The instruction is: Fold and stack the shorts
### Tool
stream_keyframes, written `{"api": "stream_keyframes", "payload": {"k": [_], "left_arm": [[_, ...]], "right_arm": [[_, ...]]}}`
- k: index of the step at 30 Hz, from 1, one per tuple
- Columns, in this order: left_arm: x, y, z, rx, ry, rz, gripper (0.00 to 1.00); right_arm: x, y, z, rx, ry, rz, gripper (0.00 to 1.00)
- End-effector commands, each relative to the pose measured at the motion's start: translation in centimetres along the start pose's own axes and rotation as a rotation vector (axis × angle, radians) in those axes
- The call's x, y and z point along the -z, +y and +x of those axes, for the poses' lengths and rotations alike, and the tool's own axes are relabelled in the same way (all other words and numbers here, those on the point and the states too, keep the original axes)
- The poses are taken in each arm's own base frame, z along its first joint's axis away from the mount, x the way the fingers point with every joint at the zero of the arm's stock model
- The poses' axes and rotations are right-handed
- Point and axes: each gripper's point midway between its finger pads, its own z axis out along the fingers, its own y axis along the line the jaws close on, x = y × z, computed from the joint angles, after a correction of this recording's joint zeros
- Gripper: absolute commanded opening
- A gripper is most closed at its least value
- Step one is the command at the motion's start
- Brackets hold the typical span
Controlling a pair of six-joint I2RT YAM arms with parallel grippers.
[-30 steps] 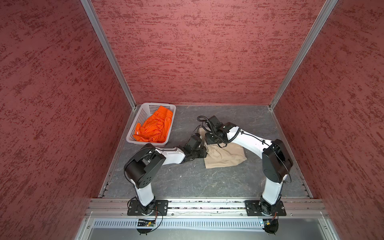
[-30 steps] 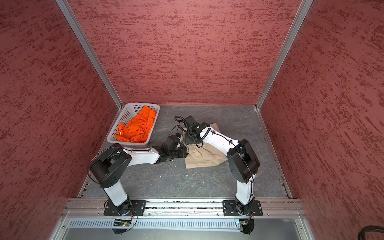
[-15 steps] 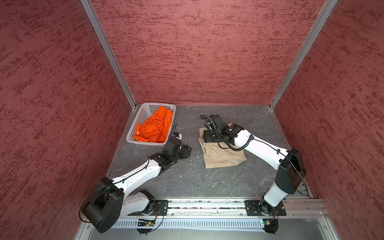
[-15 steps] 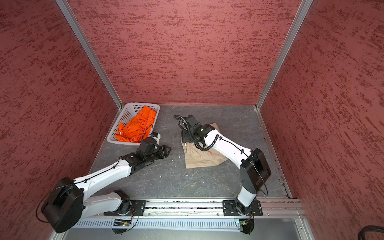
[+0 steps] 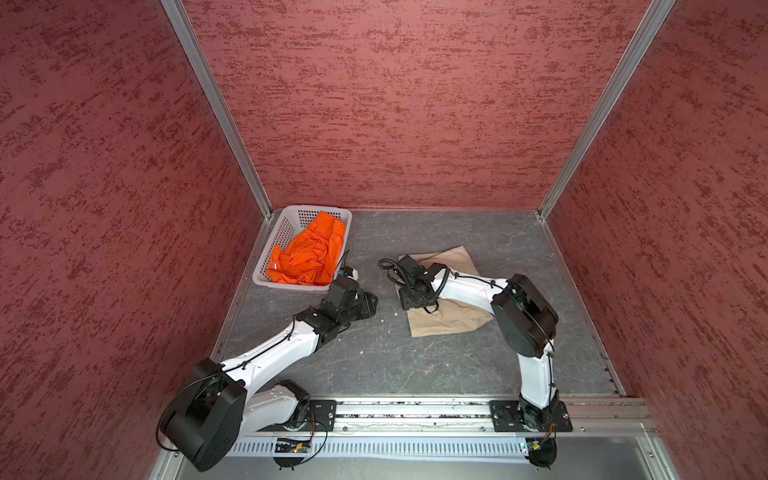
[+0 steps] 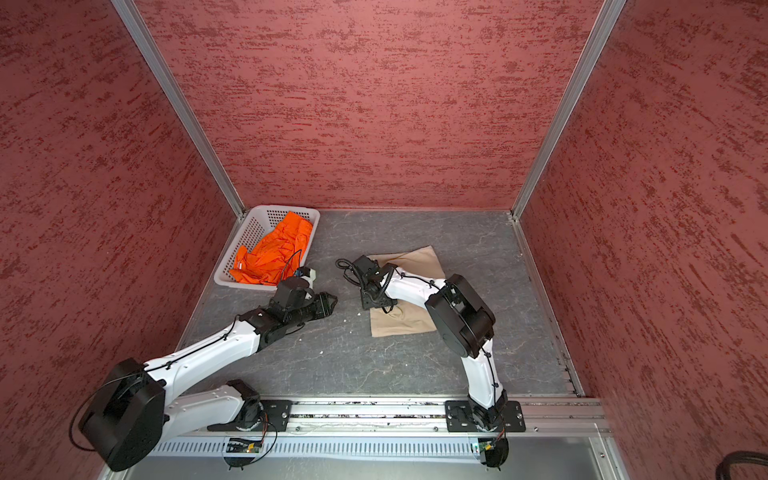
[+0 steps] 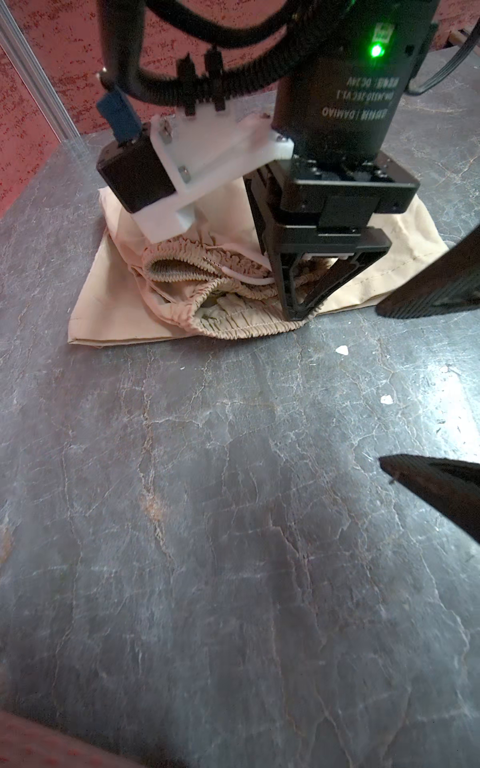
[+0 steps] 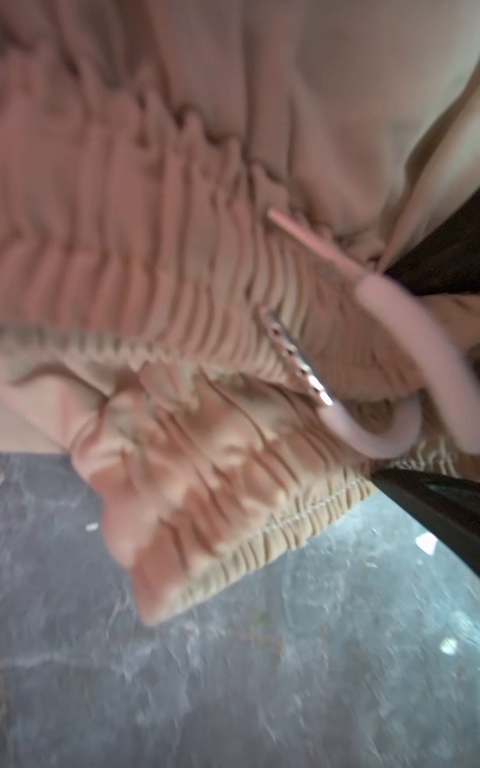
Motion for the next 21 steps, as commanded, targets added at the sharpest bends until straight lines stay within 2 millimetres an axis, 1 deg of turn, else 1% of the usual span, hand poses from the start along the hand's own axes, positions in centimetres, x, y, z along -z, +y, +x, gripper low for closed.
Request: {"api": "stream_keyframes", "payload": {"k": [1,3,5,13,14,16,19,21], "left_arm": [[-0.1,0.2,-0.5,-0.01,-0.007,-0.012,0.54],[-0.1,0.1,-0.7,-0.018,-0.006,-0.017,0.54],[-0.2,-0.1,-1.1,-0.019,-0.008,-0.015,0.54],[-0.9,-1.2,-2.5,-0.025,-0.004,-0.005,0.55],[-1.1,-1.3,-2.6,-0.027,-0.002,-0.007,0.55],[-1.5,-1.4,-2.9,-0.026,0.004,-0.009,0.55],[-2.0,-1.8,-3.4,-0.027,0.01,-0.006,0.55],[-2.2,-2.0,-3.7,-0.024,0.013,-0.003,0.55]], "right_arm": [[-2.0,-3.8,-0.5,-0.005,0.018,0.113,0.64],[-2.2,-5.5,-1.5,-0.014,0.014,0.133,0.64],[-2.2,-7.8,-3.0,-0.036,-0.001,0.15,0.64],[-2.2,-20.1,-8.9,-0.131,-0.035,0.214,0.63],[-2.3,-21.0,-9.3,-0.133,-0.033,0.213,0.63],[-2.7,-23.1,-10.8,-0.117,-0.048,0.213,0.64],[-3.5,-25.5,-11.9,-0.102,-0.038,0.222,0.63],[-4.1,-26.6,-12.4,-0.084,-0.03,0.223,0.63]]}}
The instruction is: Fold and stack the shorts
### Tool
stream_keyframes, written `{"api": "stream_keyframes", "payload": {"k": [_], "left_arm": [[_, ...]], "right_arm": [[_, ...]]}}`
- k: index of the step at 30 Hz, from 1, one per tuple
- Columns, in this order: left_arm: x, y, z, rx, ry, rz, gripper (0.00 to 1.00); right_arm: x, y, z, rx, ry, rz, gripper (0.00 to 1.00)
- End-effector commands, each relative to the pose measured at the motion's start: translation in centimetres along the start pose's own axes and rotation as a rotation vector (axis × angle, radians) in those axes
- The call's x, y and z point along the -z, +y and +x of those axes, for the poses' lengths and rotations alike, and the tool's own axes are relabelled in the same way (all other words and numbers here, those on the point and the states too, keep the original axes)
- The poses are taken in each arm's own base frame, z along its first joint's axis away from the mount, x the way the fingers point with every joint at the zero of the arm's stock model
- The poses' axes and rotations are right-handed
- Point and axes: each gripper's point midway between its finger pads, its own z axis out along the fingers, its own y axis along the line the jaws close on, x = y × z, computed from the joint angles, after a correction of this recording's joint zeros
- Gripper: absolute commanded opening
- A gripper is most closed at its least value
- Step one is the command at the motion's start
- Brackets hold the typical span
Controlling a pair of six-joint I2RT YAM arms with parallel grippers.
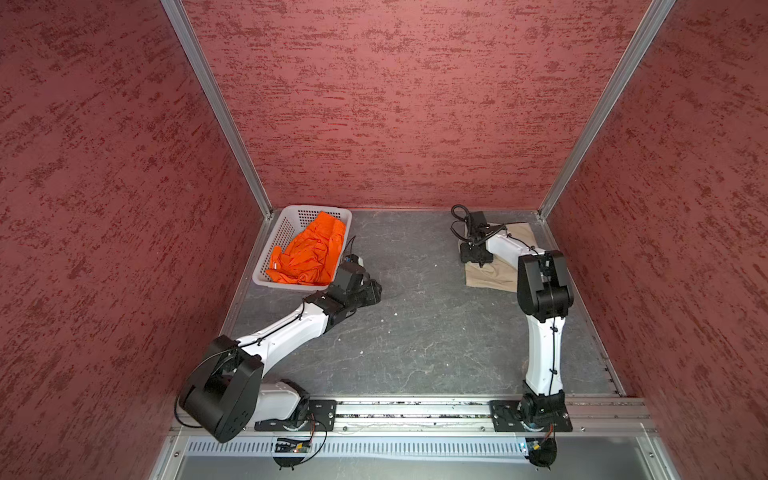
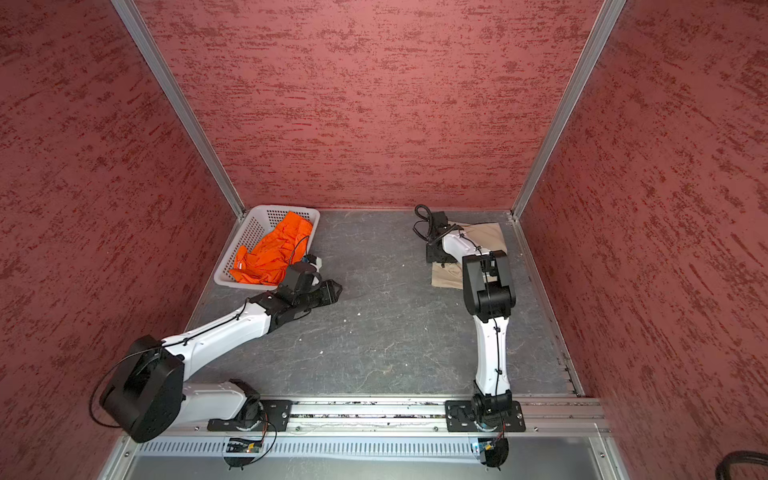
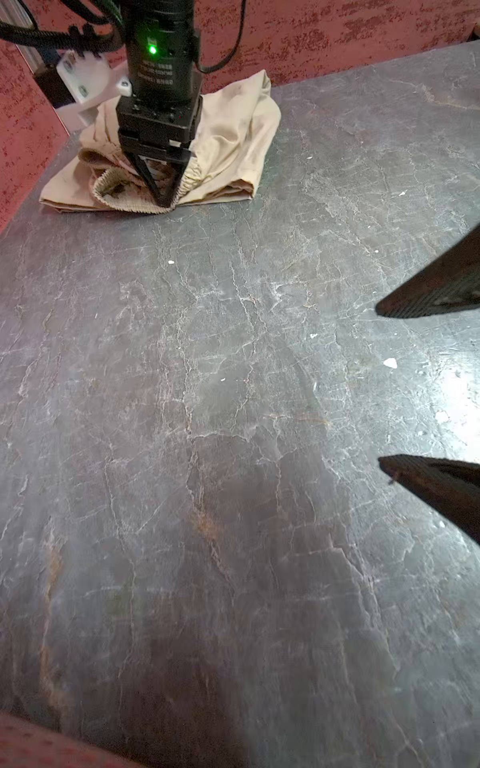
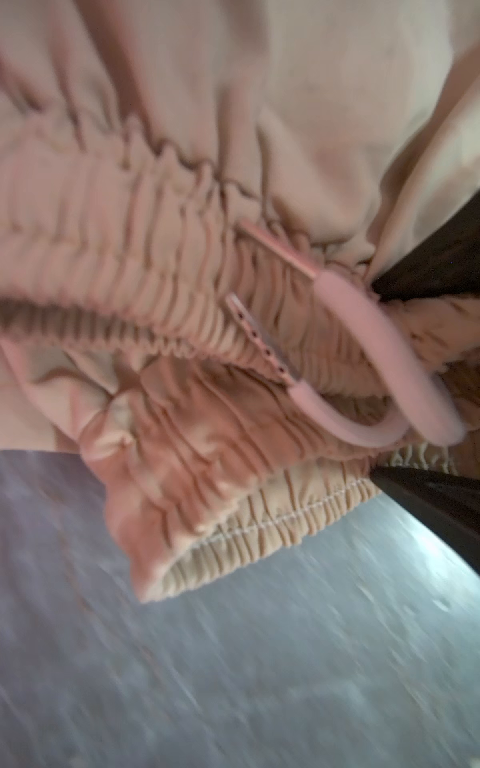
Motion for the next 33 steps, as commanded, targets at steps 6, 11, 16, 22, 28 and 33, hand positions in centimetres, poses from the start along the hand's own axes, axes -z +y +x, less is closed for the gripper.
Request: {"api": "stream_keyframes", "payload": {"k": [6,11,16,22,28,33], "left_arm": [[-0.5,-0.8,-2.1,-0.015,0.019,0.012,0.55],[-0.1,-1.5,-3.7,-0.02,0.012,0.021,0.55],[0.9,-1.7,-5.7,-0.044,-0.006,0.006,0.55],[3.5,-0.9,-8.8,-0.031,-0.058,-0.01,0.6],[6.7,3.9,-12.7,-0.017,-0.106,-0.128,0.61],[7.2,10.1,-16.1,0.048,-0.088,-0.244,0.67]], "right_arm": [[-2.7,-1.4,-0.8,0.091,0.046,-0.015,0.63],[-1.8,-1.9,-2.4,0.082,0.016,-0.014,0.64],[3.4,-1.4,-5.3,0.041,-0.105,-0.078,0.66],[10.9,-1.2,-6.8,-0.01,-0.221,-0.151,0.67],[16.9,-0.4,-6.4,-0.037,-0.313,-0.189,0.66],[19.6,6.6,-2.8,0.015,-0.357,-0.329,0.65]]}}
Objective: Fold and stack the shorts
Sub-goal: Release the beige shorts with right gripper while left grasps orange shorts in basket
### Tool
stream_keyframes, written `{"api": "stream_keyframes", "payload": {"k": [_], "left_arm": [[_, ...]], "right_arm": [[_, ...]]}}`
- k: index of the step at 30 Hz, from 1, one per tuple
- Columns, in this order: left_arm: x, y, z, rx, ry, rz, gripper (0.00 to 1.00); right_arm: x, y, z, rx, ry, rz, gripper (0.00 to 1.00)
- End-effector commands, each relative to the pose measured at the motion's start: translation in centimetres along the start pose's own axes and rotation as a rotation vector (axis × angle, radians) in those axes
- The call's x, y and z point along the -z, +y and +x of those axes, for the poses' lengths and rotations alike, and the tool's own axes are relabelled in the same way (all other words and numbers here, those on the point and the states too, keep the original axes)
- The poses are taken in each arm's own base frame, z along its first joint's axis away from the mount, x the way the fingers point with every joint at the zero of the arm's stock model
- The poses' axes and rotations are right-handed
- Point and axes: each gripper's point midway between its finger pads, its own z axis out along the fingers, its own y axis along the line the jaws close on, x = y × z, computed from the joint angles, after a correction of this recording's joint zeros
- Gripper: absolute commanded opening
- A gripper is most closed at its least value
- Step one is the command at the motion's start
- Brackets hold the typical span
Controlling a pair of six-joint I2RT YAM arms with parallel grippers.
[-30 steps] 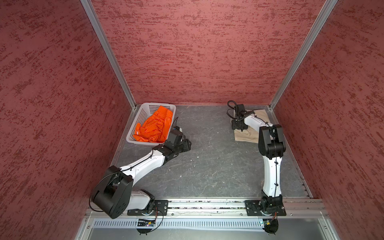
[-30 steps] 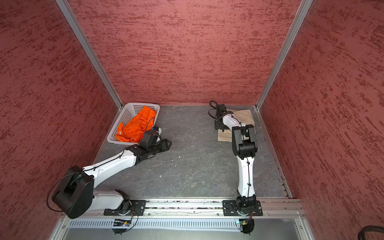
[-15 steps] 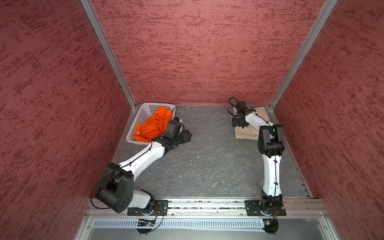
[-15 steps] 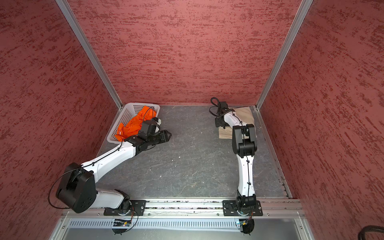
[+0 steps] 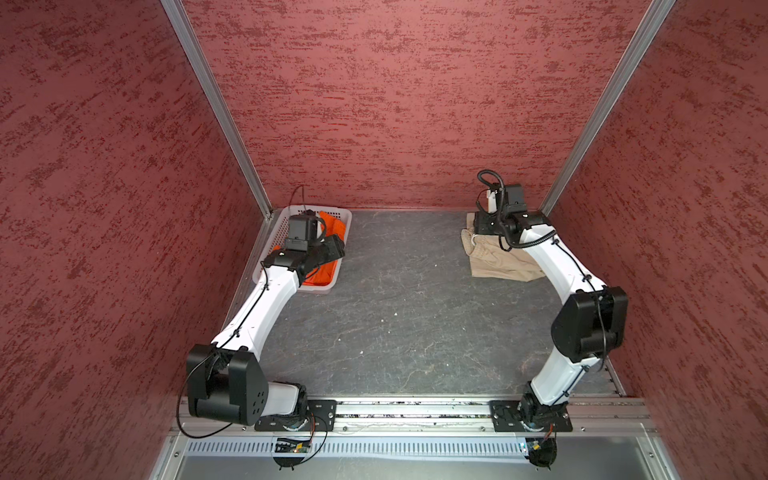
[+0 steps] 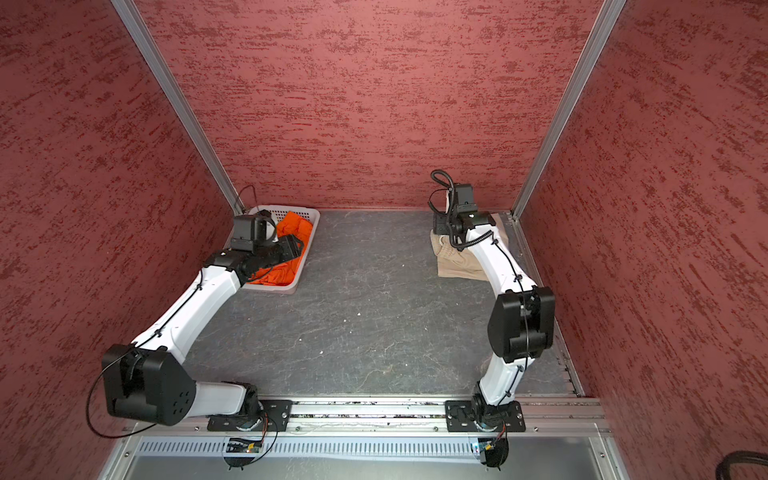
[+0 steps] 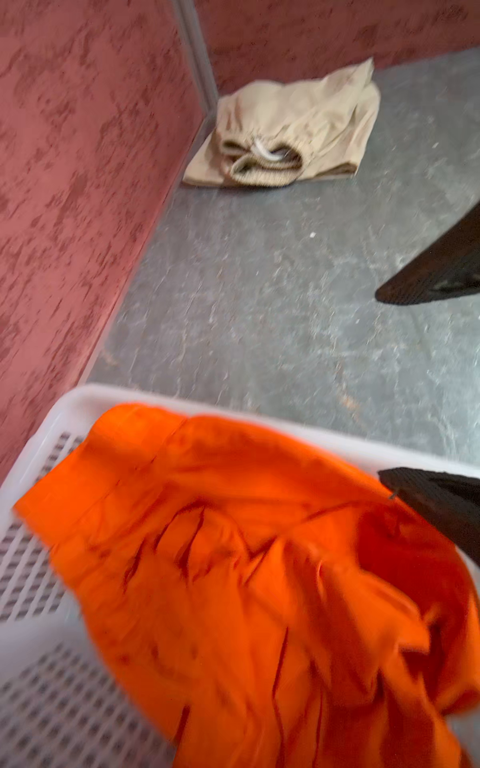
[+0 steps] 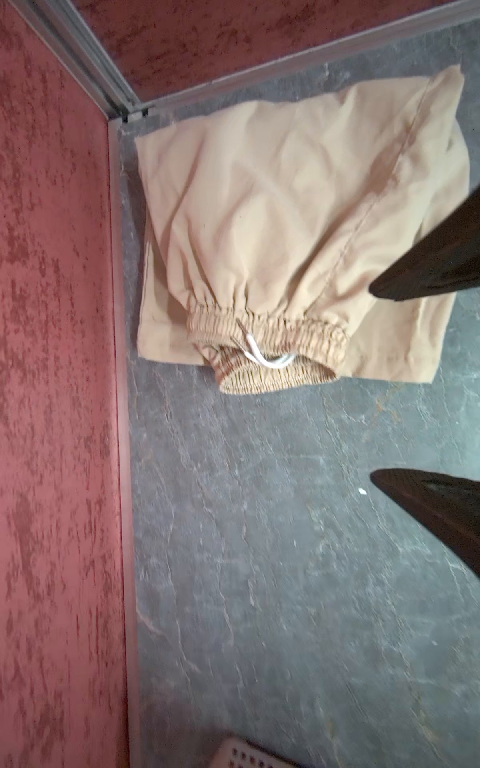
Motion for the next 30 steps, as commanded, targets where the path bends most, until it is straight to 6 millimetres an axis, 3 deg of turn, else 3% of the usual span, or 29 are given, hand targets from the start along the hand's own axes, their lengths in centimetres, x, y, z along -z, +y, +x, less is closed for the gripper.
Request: {"api": "stream_keyframes", "payload": {"k": [1,4,8,13,19,21,24,25,28,30], "left_arm": [[-1.5,3.8,-0.4,-0.017,0.072,-0.076,0.69],[-3.5,6.4,-2.0,0.004,0.09,-0.118,0.72],[-7.4,8.7,-2.9,0.05,0.157,-0.142,0.76],[-11.6,11.9,-2.1,0.039,0.273,-0.26,0.81],[-14.5,16.3,0.3,-0.018,0.378,-0.432,0.81],[-15.2,17.3,1.0,-0.028,0.401,-0.471,0.72],[-15.4,18.5,1.0,-0.04,0.394,-0.517,0.43],[-15.2,18.5,0.6,-0.05,0.382,-0.521,0.3],[-13.6,17.0,-1.6,-0.084,0.313,-0.494,0.04],[-11.8,15.5,-3.6,-0.105,0.249,-0.469,0.0]], "right_arm": [[-0.2,6.4,3.4,-0.001,0.032,-0.137,0.65],[-0.2,10.4,6.4,-0.002,0.075,-0.209,0.65],[-0.4,12.7,10.1,-0.045,0.138,-0.266,0.65],[-0.2,13.2,13.4,-0.075,0.19,-0.275,0.65],[0.6,12.5,14.6,-0.096,0.202,-0.258,0.64],[1.0,12.6,14.3,-0.1,0.192,-0.262,0.63],[1.8,12.6,13.6,-0.113,0.167,-0.276,0.62],[2.1,12.7,13.4,-0.118,0.158,-0.282,0.61],[2.7,12.8,12.8,-0.138,0.125,-0.303,0.59],[3.0,12.9,12.5,-0.151,0.105,-0.319,0.59]]}}
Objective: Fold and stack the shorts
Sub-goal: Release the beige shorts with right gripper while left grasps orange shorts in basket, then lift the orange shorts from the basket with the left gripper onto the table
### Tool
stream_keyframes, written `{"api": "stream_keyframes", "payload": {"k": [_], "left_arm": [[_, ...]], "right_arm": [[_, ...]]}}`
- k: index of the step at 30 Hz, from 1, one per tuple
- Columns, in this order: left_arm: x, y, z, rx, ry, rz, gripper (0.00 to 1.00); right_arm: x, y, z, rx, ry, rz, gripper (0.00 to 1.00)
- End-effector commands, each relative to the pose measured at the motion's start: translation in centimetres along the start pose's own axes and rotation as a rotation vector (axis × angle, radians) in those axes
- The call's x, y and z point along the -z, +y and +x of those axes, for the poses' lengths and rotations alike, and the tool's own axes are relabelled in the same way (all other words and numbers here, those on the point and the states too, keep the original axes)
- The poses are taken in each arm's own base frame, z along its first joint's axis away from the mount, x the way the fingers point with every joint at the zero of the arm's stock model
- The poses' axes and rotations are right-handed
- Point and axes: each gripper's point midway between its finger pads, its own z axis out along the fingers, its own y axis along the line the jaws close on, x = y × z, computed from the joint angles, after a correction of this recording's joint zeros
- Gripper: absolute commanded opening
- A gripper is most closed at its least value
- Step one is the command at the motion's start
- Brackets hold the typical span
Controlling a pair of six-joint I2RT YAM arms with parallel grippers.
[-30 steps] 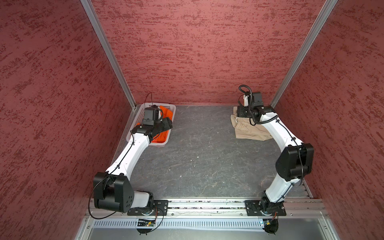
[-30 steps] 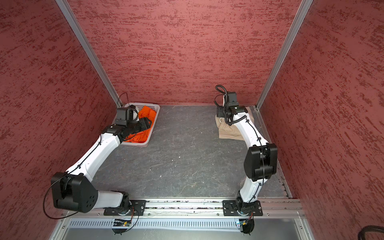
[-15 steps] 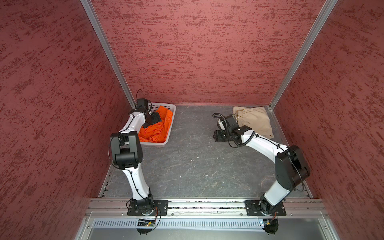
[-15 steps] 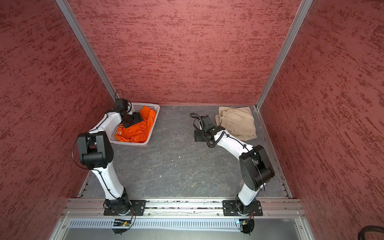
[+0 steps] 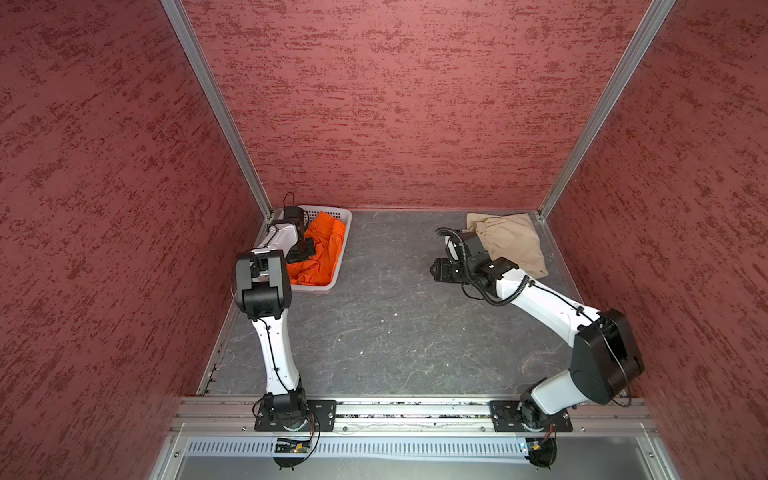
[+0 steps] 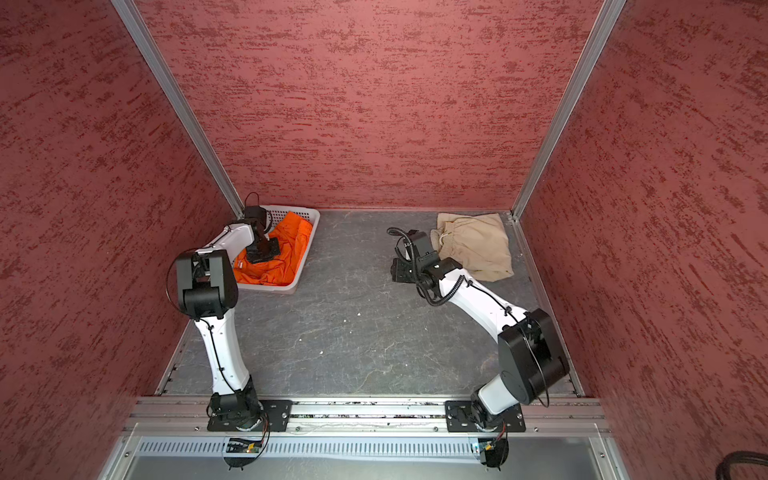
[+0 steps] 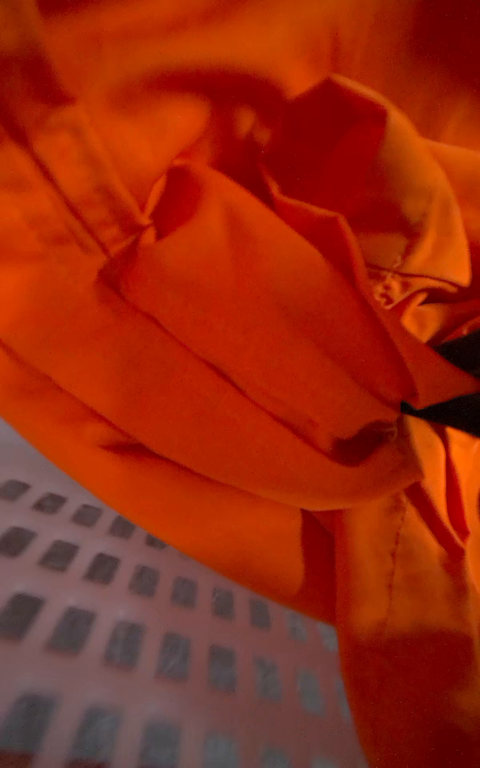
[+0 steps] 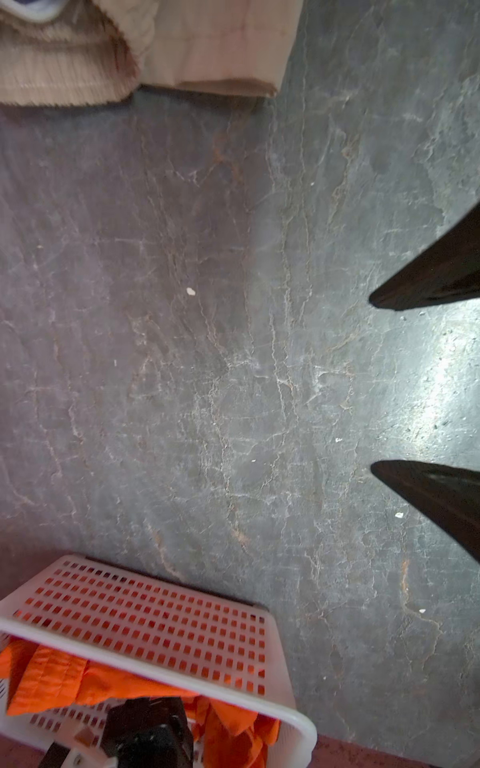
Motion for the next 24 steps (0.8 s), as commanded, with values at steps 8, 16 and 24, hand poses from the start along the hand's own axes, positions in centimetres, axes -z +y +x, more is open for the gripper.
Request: {"api": "stream_keyframes", "payload": {"k": [8,16,24], "left_arm": [[22.6,-1.3,-7.6,-0.06,-0.52,0.128,0.0],[42.7,-4.5,-8.9,-0.119,-1.024,0.367,0.0],[55.2,-10.9,-4.1,-0.345,-1.325,0.636,0.0]], "right_arm": [[1.0,3.1,-2.4,-0.026,-0.096,-0.141,0.58],[0.8,6.2,-5.4,0.001,-0.129,-0.242,0.58],[1.2,8.8,-8.4,0.019,-0.177,-0.327,0.58]]}}
